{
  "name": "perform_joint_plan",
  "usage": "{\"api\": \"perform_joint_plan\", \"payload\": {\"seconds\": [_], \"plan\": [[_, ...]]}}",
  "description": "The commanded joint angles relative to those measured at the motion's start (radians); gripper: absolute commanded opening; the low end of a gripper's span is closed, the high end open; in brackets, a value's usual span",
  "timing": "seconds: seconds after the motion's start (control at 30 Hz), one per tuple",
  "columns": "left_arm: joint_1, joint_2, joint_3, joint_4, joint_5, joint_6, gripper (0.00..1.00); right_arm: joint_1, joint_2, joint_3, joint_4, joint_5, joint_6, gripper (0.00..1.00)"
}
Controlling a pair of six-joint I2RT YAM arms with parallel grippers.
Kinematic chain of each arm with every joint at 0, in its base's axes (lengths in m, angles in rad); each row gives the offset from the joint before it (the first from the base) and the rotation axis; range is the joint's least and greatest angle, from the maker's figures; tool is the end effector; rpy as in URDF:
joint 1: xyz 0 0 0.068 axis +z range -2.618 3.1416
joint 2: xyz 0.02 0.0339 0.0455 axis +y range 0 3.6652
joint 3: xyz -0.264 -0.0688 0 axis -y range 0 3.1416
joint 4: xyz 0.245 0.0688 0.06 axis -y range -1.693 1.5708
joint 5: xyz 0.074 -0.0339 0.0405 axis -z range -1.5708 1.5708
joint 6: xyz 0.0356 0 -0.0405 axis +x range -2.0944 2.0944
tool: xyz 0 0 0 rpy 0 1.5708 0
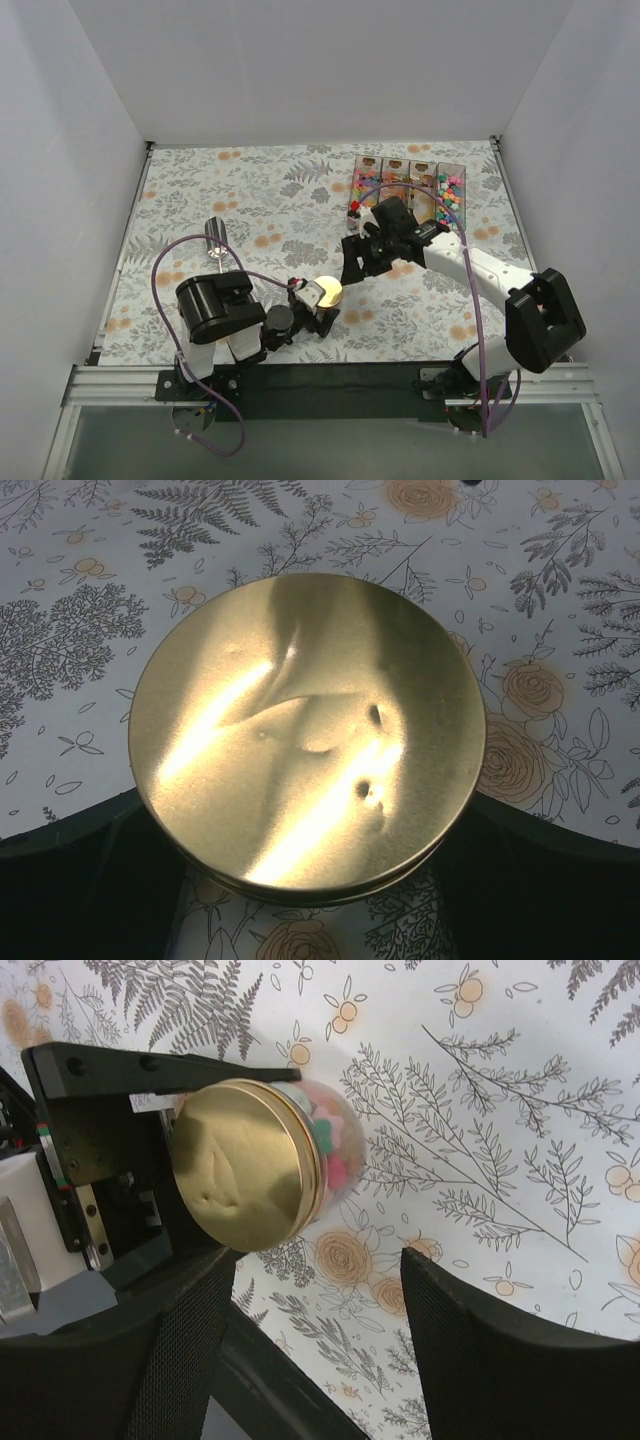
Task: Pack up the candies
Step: Screw the bottle lid onto the packing bottle.
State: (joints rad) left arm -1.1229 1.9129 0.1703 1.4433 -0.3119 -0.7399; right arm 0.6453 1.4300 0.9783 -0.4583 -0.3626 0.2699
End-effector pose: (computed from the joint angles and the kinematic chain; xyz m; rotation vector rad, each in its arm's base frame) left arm 0.1090 -0.2016 0.0787 0.1502 1.9726 -0.9793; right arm 0.2284 0.1878 0.2372 -0.6422 2.5099 0.8170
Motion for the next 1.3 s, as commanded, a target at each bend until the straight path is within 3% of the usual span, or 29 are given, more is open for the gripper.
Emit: {"api": "perform_joint_plan", "payload": {"seconds": [0.0, 0.03, 0.1, 0.23, 0.6, 0.67, 0.9, 1.27], "plan": [[0.009, 0.117, -0.037, 0.368, 0.175, -0.087, 0.81, -0.001, 0.032, 0.077, 0.027, -0.053, -0.029, 0.73], [0.012, 0.126, -0.028, 0.368, 0.180, -0.087, 0.80, -0.003, 0.043, 0.085, 0.029, -0.061, -0.034, 0.71], [0.020, 0.135, -0.017, 0.364, 0.189, -0.087, 0.77, -0.003, 0.072, 0.102, 0.029, -0.076, -0.040, 0.57], [0.032, 0.146, -0.005, 0.362, 0.203, -0.092, 0.73, -0.003, 0.113, 0.117, 0.029, -0.072, -0.051, 0.49], [0.048, 0.182, 0.035, 0.338, 0.247, -0.099, 0.71, -0.001, 0.188, 0.131, 0.026, -0.061, -0.095, 0.39], [0.048, 0.189, 0.040, 0.335, 0.249, -0.099, 0.71, 0.001, 0.190, 0.126, 0.026, -0.059, -0.097, 0.33], [0.048, 0.183, 0.055, 0.281, 0.217, -0.090, 0.70, 0.014, 0.158, 0.097, -0.014, 0.025, -0.090, 0.27], [0.048, 0.173, 0.077, 0.227, 0.177, -0.081, 0.70, 0.103, 0.035, -0.068, -0.019, 0.132, 0.092, 0.25]]}}
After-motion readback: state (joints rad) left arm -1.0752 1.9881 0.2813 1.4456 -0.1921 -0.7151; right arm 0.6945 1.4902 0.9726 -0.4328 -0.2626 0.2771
